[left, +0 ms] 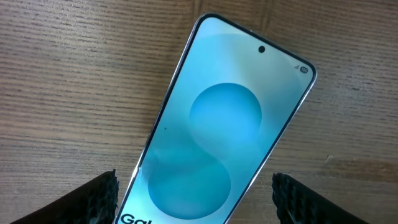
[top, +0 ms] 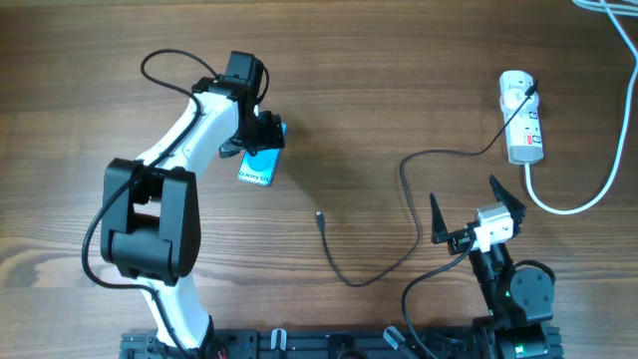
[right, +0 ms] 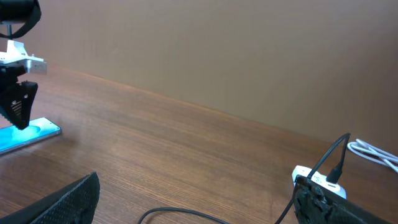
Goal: Plug charger to phone and switch on socket
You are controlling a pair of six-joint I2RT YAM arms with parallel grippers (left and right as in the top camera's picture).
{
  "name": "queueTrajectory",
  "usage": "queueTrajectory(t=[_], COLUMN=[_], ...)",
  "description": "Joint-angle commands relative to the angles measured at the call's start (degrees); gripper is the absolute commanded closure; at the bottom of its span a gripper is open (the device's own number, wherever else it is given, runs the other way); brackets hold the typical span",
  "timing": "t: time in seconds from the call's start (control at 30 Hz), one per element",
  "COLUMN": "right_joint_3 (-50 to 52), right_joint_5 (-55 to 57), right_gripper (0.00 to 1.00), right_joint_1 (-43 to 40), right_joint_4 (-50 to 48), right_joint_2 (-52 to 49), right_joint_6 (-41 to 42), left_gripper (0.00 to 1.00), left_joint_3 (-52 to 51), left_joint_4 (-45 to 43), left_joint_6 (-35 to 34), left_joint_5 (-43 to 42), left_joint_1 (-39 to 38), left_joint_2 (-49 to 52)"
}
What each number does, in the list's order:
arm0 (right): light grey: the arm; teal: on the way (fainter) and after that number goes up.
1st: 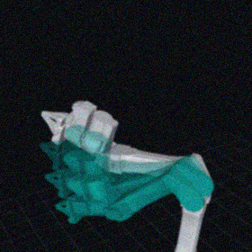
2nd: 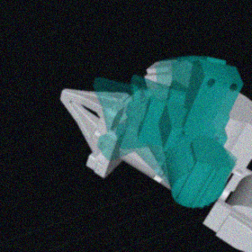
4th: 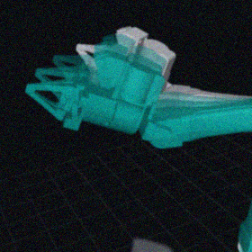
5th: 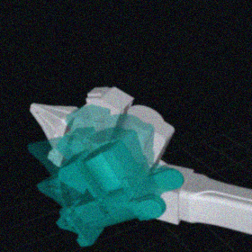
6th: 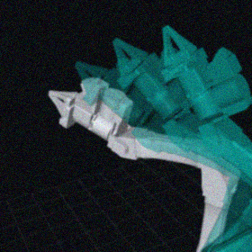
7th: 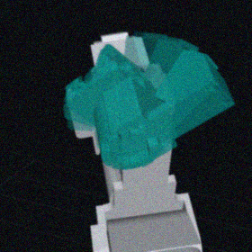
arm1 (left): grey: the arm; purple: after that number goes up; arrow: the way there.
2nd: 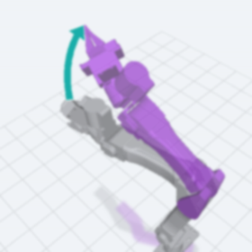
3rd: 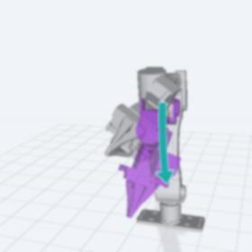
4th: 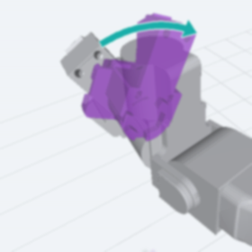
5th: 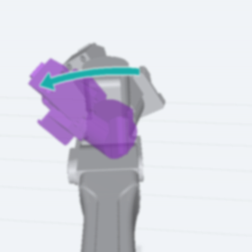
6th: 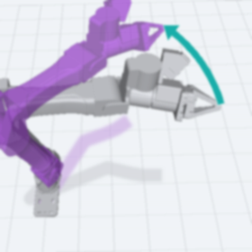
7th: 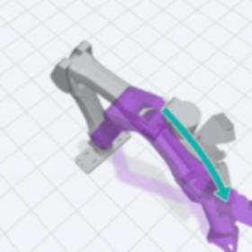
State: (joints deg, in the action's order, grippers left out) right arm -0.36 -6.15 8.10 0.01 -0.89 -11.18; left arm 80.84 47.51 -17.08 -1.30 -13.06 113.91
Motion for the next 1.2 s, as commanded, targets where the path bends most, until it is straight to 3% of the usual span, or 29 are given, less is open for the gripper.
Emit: queueTrajectory(t=[0.0,0.47,0.7,0.83,1.03,1.1,1.17], right_joint_3=[0.04,0.04,0.04,0.04,0.04,0.04,0.04], right_joint_5=[0.59,0.57,0.59,0.57,0.57,0.57,0.57], right_gripper=[0.0,0.0,0.0,0.0,0.0,0.0,0.0], right_joint_1=[0.35,0.35,0.35,0.35,0.35,0.35,0.35], right_joint_4=[-0.26,-0.26,-0.26,-0.26,-0.26,-0.26,-0.26], right_joint_2=[0.28,0.28,0.28,0.28,0.28,0.28,0.28], right_joint_6=[0.68,0.68,0.68,0.7,0.7,0.68,0.68], left_gripper=[0.15,0.13,0.07,0.0,0.17,0.0,0.0], left_joint_3=[-0.37,-0.39,-1.9,-7.91,-8.52,-8.52,-8.52], left_joint_4=[-1.31,-5.38,-6.78,-12.15,-7.63,-5.01,-3.28], left_joint_6=[0.33,6.45,8.11,8.09,7.19,5.73,4.39], left_joint_5=[0.96,1.18,0.74,0.74,0.74,0.74,0.74], left_joint_1=[-0.09,-0.09,-0.09,-0.09,-0.09,-0.07,-0.07], left_joint_2=[1.25,3.65,3.67,3.67,3.67,3.67,3.65])
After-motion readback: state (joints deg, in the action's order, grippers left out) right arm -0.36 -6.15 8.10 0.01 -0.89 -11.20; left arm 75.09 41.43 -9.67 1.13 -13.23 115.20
